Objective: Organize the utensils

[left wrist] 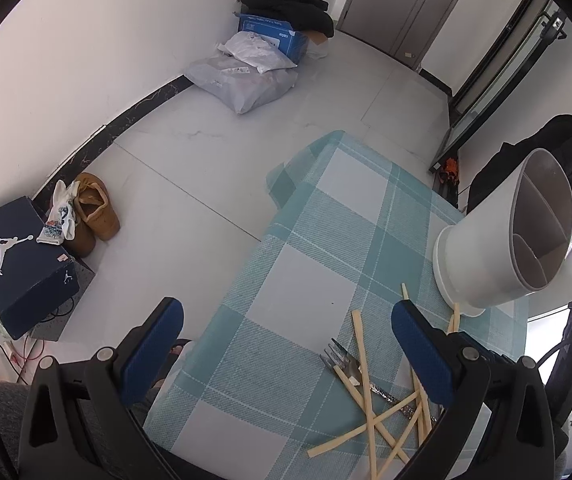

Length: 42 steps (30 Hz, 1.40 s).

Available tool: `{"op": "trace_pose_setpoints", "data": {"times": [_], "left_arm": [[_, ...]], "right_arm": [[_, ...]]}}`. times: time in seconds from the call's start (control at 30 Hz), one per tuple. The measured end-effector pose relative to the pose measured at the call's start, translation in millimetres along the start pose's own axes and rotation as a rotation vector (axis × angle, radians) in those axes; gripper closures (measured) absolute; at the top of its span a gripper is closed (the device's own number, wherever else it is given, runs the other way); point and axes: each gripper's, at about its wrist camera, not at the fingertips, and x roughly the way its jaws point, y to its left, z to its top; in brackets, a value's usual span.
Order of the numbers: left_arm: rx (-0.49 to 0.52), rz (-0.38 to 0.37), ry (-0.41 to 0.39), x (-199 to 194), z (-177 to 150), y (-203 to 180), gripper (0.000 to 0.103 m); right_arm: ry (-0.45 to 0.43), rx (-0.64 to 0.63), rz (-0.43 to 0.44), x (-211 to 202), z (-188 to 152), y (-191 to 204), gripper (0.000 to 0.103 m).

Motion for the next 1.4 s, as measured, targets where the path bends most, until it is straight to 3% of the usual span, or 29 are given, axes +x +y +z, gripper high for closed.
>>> {"op": "trace_pose_setpoints", "data": {"times": [0.13, 0.47, 0.63, 0.83, 0.97, 1.1, 1.2, 1.4], "left_arm": [[0.003, 0.001, -0.002, 0, 0, 0, 0.001], [0.019, 0.014, -0.007, 0, -2, -3, 0.001], [0.067, 0.01, 0.003, 1, -5, -6, 0.001], [0.115, 0.059, 0.015, 6, -13, -7, 0.001], [0.214, 0.146, 0.019, 14, -16, -15, 0.002], [0.28, 0.103, 0.031, 12, -19, -23, 0.002], [0.326, 0.057, 0.106, 22, -20, -31, 0.003], [0.424, 0.108, 0.172, 40, -22, -53, 0.012]], "right_arm": [[-0.006, 0.027, 0.011, -3, 0, -6, 0.097], [-0.046, 0.079, 0.063, -20, 0, -20, 0.098], [-0.108, 0.091, 0.072, -41, -2, -29, 0.098], [-0.188, 0.141, 0.085, -68, -13, -51, 0.098], [-0.257, 0.158, 0.086, -87, -20, -53, 0.098], [-0.324, 0.186, 0.116, -107, -24, -63, 0.098], [-0.367, 0.192, 0.127, -117, -26, -68, 0.098], [-0.411, 0.231, 0.141, -128, -24, -78, 0.1]]}}
